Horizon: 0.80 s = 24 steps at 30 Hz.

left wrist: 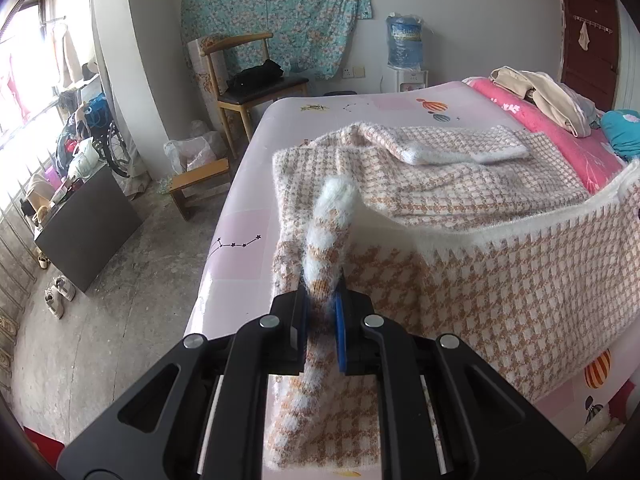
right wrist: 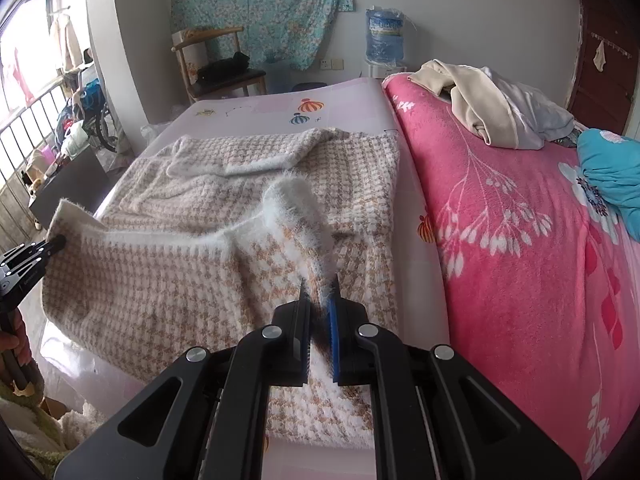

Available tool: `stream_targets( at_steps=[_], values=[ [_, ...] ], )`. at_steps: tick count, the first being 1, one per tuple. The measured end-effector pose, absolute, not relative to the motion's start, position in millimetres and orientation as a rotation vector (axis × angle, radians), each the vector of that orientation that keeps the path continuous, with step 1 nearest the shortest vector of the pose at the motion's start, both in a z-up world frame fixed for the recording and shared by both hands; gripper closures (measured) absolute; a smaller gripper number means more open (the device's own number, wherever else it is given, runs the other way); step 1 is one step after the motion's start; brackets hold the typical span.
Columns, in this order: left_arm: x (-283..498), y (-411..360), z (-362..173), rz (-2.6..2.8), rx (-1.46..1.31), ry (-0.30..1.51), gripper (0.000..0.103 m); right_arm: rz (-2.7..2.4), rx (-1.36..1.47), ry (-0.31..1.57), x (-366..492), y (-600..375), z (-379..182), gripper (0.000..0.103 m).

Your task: Fold large clothes

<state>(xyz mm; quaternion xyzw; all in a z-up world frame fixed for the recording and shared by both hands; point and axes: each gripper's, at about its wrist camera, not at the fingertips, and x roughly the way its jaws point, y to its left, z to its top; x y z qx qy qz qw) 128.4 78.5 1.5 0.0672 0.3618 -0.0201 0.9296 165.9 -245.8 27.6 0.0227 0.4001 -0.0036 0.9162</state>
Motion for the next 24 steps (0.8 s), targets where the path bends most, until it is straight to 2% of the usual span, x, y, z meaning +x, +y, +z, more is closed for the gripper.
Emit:
stream_targets(
  at_steps=[14,24],
  values=[
    [102,78,20,-0.016,0.124,0.667,0.094,-0.003,0.056,0.762,144,-246,39,0.095],
    [131,82,89,-0.051,0.120,0.500,0.094,0.035,0.014,0.612,174,-246,104,0.096]
  ],
)
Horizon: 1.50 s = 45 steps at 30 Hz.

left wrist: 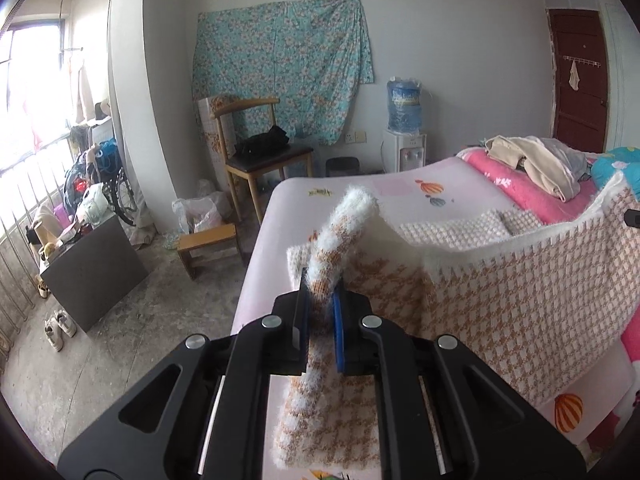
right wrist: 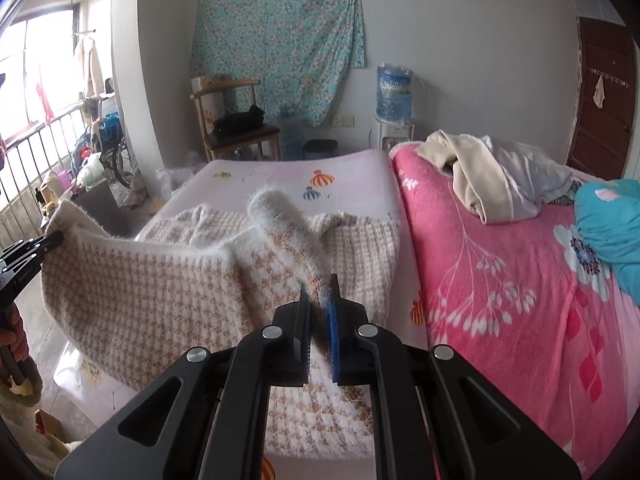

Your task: Fold large clothes

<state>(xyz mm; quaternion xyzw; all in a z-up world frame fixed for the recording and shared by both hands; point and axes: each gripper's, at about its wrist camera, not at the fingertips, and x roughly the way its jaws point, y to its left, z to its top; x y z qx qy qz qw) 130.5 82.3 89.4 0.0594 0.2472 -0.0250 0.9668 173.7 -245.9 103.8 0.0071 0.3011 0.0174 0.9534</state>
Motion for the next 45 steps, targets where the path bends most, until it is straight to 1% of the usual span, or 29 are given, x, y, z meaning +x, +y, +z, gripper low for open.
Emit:
stream_targets(
  at_steps=[4,8,10,13,15,17,18,19,21,24,26,27,29,31,33,34,36,38,41,43,45],
  values=[
    [178,82,115,-0.062,0.134,0.451,0.094,0.039,-0.001,0.554,219,-251,130,0.096],
    [253,77,120,-0.091,0.131,0.486,0.094,0.036,0.008,0.563,286,-263,134,0.096],
    [297,76,112,-0.105,0.125,0.537,0.094,0.031,0.025,0.591,325,-272,125,0.096],
    [365,74,82,-0.138,0.083,0.663,0.094,0.032,0.072,0.665,382,-287,96,0.095],
    [404,74,50,-0.154,0.057,0.772,0.090,0.041,0.133,0.750,417,-299,67,0.095],
    [433,77,13,-0.149,0.034,0.890,0.083,0.046,0.194,0.843,444,-311,33,0.079],
    [443,80,-2,-0.124,0.031,0.943,0.082,0.030,0.215,0.894,455,-318,17,0.061],
    [447,85,-13,-0.105,0.025,0.980,0.082,0.004,0.224,0.931,460,-323,6,0.058],
    [443,100,-11,-0.104,-0.041,0.969,0.082,-0.014,0.253,0.939,459,-333,-1,0.058],
    [424,115,15,-0.166,-0.143,0.869,0.073,0.017,0.278,0.842,444,-338,17,0.056],
    [424,107,23,-0.268,-0.191,0.868,0.067,0.081,0.278,0.819,447,-329,25,0.056],
    [430,99,22,-0.316,-0.205,0.892,0.067,0.130,0.279,0.834,453,-319,24,0.056],
    [440,80,7,-0.358,-0.206,0.961,0.064,0.231,0.290,0.892,468,-297,14,0.056],
    [450,70,-14,-0.316,-0.179,1.017,0.064,0.243,0.268,0.965,484,-281,-6,0.056],
    [460,80,-35,-0.231,-0.189,1.046,0.062,0.202,0.263,0.998,495,-286,-24,0.055],
    [462,92,-43,-0.209,-0.236,1.053,0.063,0.188,0.292,0.993,497,-294,-28,0.056],
    [462,118,-46,-0.147,-0.329,1.066,0.062,0.110,0.339,0.984,498,-314,-27,0.060],
    [454,139,-40,-0.114,-0.371,1.053,0.062,0.062,0.358,0.959,492,-328,-16,0.059],
    [430,153,-14,-0.119,-0.371,0.978,0.062,-0.003,0.279,0.913,473,-330,9,0.058],
    [410,147,8,-0.180,-0.332,0.923,0.062,0.048,0.248,0.887,455,-316,25,0.051],
    [394,126,22,-0.278,-0.288,0.893,0.062,0.122,0.176,0.878,438,-290,32,0.048]
  ],
)
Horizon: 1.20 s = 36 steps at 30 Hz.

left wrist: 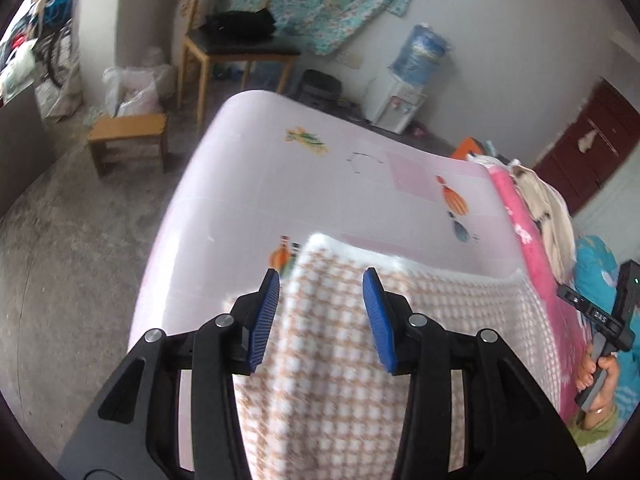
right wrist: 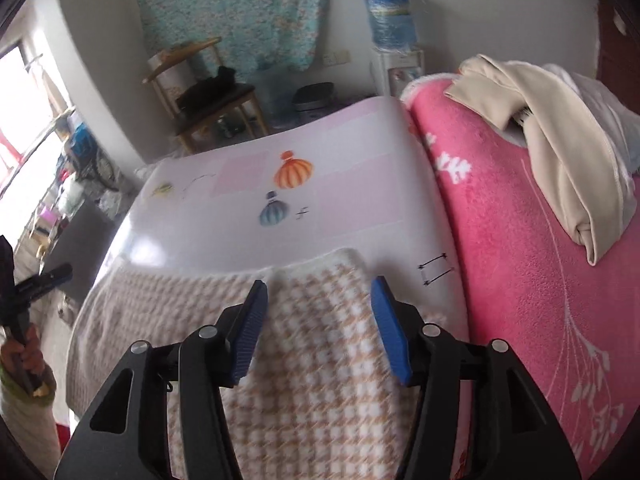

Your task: Fold large clothes

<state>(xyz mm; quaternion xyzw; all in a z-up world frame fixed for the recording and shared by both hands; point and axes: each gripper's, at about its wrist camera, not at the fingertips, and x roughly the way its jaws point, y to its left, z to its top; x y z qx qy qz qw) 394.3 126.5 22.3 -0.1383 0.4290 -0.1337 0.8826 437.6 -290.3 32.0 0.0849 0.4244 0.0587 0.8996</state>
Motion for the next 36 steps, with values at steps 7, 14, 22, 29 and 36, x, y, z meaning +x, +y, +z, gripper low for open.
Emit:
stream_targets(
  at_steps=[7,14,22,29,36],
  values=[
    [367,49,-22,-0.388,-0.148,1.040,0.061,0.207,-0.012,1.030,419,-227,-26,0.043],
    [331,61,-8,-0.344,-0.103,0.959,0.063,0.209,0.003,0.986,387,-226,3,0.042],
    [292,28,-39,-0.358,0.104,0.957,0.051,0.233,-0.118,0.989,339,-179,-37,0.038],
    [248,38,-5,-0.397,0.049,0.897,0.047,0.257,-0.100,0.919,289,-157,1,0.038],
    [241,27,-43,-0.292,0.083,0.991,0.045,0.223,-0.076,1.011,283,-140,-41,0.038]
  ],
)
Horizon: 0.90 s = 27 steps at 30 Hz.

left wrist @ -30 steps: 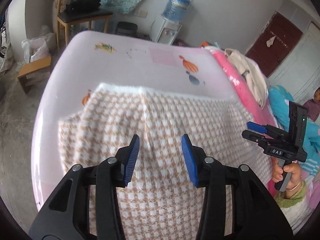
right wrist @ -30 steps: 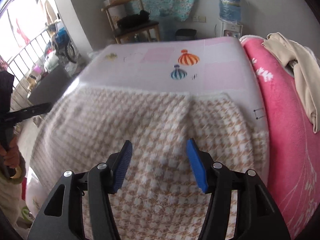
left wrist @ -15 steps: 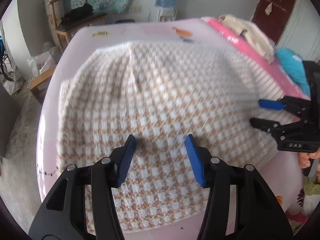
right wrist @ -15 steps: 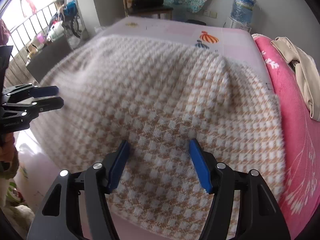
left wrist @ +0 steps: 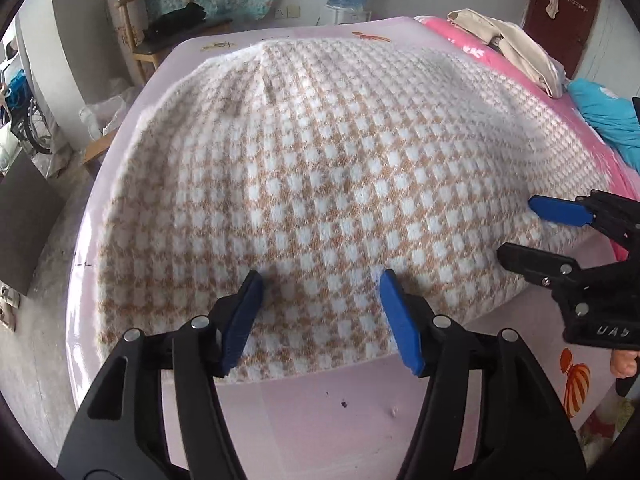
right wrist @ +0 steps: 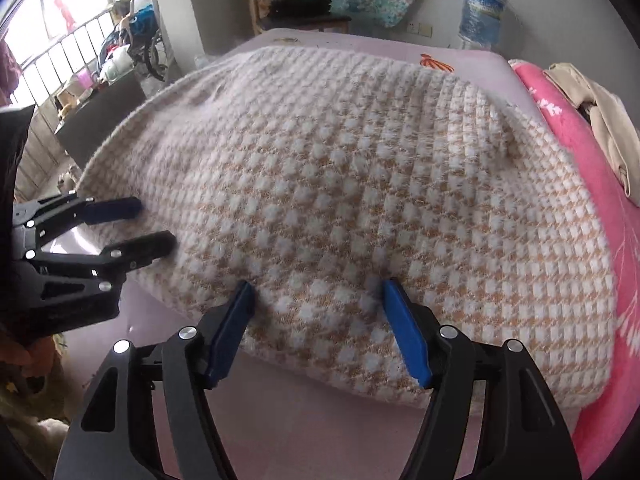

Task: Fold large clothes
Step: 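Open both tools and pat the folded coat flat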

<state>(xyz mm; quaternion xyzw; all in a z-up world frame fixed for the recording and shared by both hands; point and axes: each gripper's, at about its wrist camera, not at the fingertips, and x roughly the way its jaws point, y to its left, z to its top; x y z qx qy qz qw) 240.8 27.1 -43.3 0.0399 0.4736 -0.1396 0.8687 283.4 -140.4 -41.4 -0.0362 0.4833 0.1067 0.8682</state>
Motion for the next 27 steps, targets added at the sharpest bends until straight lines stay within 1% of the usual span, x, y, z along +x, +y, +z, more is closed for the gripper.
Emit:
stream_targets(
  at_steps=[3,5,7,8,9,11,13,15,17,19,20,22,27],
  values=[
    [230,52,-28,-0.288,-0.015,0.943,0.044,0.159,-0.089,0.948,266,-160,-21,0.038],
    [230,72,-34,-0.228,-0.042,0.945,0.041,0.072,-0.089,0.931,257,-181,-21,0.038],
    [238,90,-50,-0.220,-0.110,0.981,0.042,0.009,-0.039,0.980,258,-206,-40,0.038],
    [237,94,-49,-0.233,-0.127,0.943,0.042,0.007,0.001,1.016,263,-217,-54,0.038],
    [239,94,-49,-0.234,-0.127,0.953,0.042,0.021,0.047,1.016,264,-225,-60,0.038],
    [239,93,-40,-0.233,-0.131,0.956,0.042,0.023,0.062,1.026,262,-228,-50,0.038],
    [232,98,-26,-0.240,-0.152,0.900,0.041,0.008,0.068,0.950,250,-234,-28,0.038],
    [231,103,-23,-0.226,-0.158,0.881,0.037,-0.039,0.086,0.898,239,-249,-15,0.038],
    [242,106,-38,-0.192,-0.167,0.944,0.036,-0.082,0.149,0.913,238,-274,-25,0.038],
    [243,111,-48,-0.202,-0.184,0.940,0.036,-0.078,0.250,0.973,245,-299,-52,0.038],
    [244,109,-47,-0.197,-0.175,0.944,0.036,-0.071,0.284,0.961,245,-306,-56,0.038],
    [241,109,-41,-0.191,-0.173,0.941,0.036,-0.069,0.315,0.952,242,-309,-46,0.038],
    [210,116,-14,-0.178,-0.186,0.861,0.036,-0.028,0.344,0.892,218,-301,-16,0.038]
  ],
)
